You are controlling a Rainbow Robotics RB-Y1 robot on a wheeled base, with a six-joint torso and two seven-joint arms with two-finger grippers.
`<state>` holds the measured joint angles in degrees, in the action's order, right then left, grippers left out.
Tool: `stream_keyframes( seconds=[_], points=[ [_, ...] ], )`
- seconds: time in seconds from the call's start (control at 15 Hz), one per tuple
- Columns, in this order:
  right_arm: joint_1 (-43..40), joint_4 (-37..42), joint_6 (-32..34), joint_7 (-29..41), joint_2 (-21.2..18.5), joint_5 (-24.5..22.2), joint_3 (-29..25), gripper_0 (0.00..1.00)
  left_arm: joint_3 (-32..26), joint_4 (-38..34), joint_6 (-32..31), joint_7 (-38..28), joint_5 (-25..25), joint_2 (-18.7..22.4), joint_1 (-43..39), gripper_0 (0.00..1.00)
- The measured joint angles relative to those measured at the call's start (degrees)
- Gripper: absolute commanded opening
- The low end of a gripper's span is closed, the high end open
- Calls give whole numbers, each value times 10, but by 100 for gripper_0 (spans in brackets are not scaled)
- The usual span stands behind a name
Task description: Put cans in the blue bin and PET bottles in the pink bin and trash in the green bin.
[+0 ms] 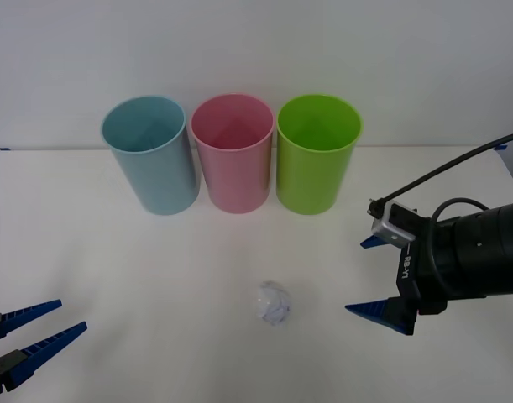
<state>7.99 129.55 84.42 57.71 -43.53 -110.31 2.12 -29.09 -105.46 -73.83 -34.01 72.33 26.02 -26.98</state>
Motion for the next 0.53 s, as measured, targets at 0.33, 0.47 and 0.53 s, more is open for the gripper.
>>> stream_keyframes(
  seconds=[0.33,0.47,0.53],
  points=[
    [62,-68,-25,1,27,-43,81,100,0,0,0,0,0,0,0,100],
    [75,-90,-26,1,48,-50,104,100,0,0,0,0,0,0,0,100],
    [79,-98,-26,1,57,-56,112,100,0,0,0,0,0,0,0,100]
  ],
)
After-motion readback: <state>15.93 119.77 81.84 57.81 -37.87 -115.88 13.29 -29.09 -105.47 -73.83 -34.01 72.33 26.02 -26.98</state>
